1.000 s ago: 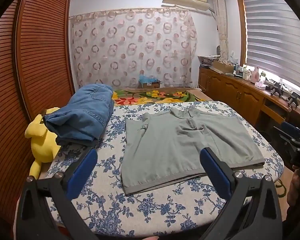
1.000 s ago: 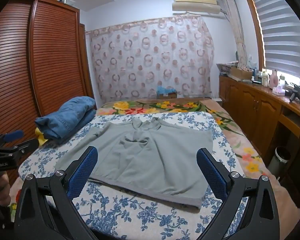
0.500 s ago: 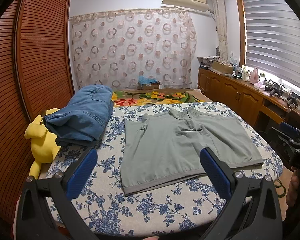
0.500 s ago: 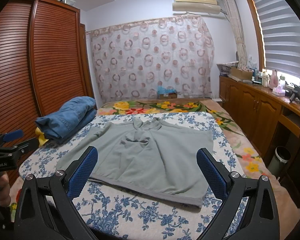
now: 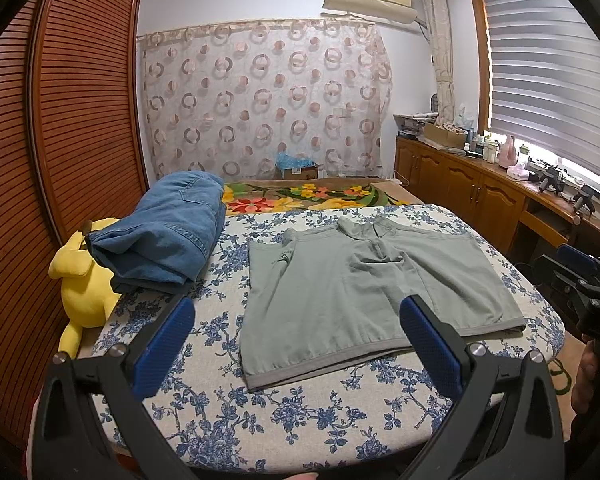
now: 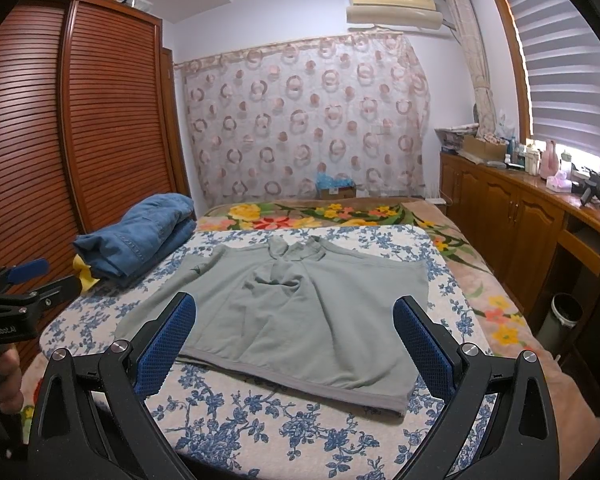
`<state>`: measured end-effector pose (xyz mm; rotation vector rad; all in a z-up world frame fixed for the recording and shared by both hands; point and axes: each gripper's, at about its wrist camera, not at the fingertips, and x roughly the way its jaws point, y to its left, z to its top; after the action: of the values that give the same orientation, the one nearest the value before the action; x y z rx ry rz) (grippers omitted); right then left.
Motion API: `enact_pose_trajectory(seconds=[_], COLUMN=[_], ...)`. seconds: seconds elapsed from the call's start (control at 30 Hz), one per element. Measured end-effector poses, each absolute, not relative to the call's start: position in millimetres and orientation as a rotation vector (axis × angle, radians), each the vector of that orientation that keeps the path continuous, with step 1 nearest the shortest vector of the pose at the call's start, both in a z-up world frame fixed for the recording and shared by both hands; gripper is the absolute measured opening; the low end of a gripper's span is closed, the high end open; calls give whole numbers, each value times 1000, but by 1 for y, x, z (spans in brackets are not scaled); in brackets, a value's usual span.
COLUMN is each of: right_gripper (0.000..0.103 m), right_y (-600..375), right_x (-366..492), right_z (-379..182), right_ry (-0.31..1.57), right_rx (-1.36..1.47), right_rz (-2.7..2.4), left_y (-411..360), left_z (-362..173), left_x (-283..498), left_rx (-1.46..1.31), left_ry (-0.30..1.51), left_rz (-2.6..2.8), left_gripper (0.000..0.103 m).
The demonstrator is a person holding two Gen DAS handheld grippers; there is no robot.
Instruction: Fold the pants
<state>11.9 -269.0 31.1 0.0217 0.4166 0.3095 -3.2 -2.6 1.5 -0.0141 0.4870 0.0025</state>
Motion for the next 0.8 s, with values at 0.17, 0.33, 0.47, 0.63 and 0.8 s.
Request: enact_pose_trajectory(seconds=[0.17, 0.33, 0.47, 0.63, 0.8], right_gripper=[102, 102, 102, 102, 102], right_y=[-269, -269, -269, -269, -269], right_x=[12, 11, 11, 11, 11], right_z=[31, 32, 32, 32, 32], right_ry=[416, 416, 416, 415, 416], right_rx=[22, 22, 22, 23, 24], right_rz=[310, 311, 310, 311, 311], left_y=[-5, -8, -9, -9, -10], left_z=[10, 14, 20, 20, 20], left_x=[-8, -8, -11, -12, -12], left_rx=[-14, -14, -15, -15, -16], left_ry=[486, 485, 485, 484, 484], left_rz=[3, 2, -1, -1, -1], left_gripper=[103, 103, 103, 103, 103])
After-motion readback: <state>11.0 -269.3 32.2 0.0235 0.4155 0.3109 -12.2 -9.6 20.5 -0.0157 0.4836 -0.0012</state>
